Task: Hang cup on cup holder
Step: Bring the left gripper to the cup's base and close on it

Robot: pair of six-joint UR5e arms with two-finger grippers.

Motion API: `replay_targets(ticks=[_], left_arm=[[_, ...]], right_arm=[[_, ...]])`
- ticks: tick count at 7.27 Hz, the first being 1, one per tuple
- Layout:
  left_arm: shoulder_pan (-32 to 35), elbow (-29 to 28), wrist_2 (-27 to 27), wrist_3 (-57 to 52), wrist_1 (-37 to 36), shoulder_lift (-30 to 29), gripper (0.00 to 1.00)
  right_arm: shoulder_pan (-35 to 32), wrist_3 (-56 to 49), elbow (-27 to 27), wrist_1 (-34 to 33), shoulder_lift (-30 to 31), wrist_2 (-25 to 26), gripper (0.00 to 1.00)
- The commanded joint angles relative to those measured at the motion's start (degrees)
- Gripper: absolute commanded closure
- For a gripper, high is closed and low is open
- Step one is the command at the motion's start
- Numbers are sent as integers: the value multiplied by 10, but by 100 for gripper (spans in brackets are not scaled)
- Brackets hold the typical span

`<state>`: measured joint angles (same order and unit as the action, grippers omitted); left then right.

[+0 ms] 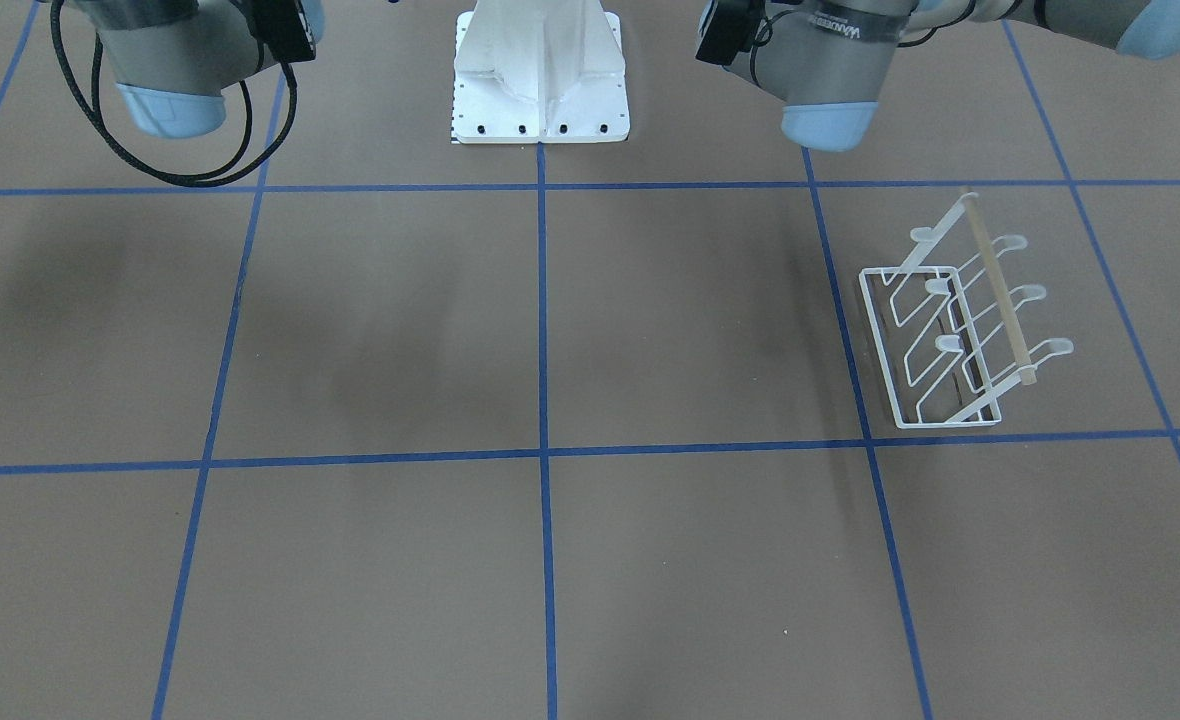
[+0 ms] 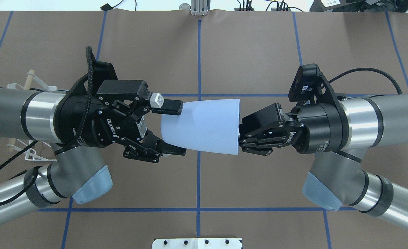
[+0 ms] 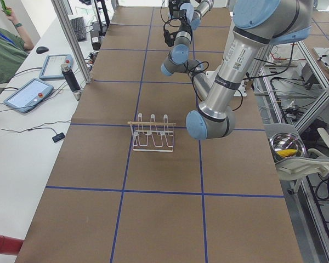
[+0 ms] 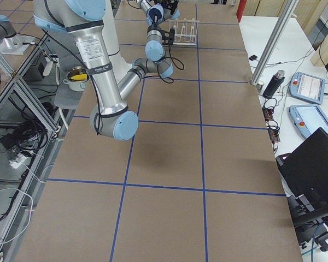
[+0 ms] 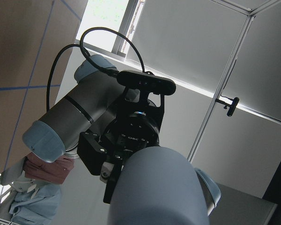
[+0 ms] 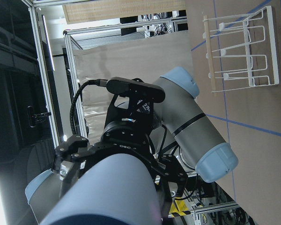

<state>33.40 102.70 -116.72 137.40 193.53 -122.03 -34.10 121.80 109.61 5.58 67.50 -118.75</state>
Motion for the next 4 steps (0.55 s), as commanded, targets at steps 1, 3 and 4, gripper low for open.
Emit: replay_targets(ticks=[1,3,4], left_arm=[[-2,0,0,-1,-1,0,17],[-2,0,0,-1,0,-1,28],[-2,0,0,-2,0,-1,33]], right_arm=[[0,0,2,4,0,-2,100],[2,0,1,4,1,-2,100],[3,-1,1,4,1,-3,100]])
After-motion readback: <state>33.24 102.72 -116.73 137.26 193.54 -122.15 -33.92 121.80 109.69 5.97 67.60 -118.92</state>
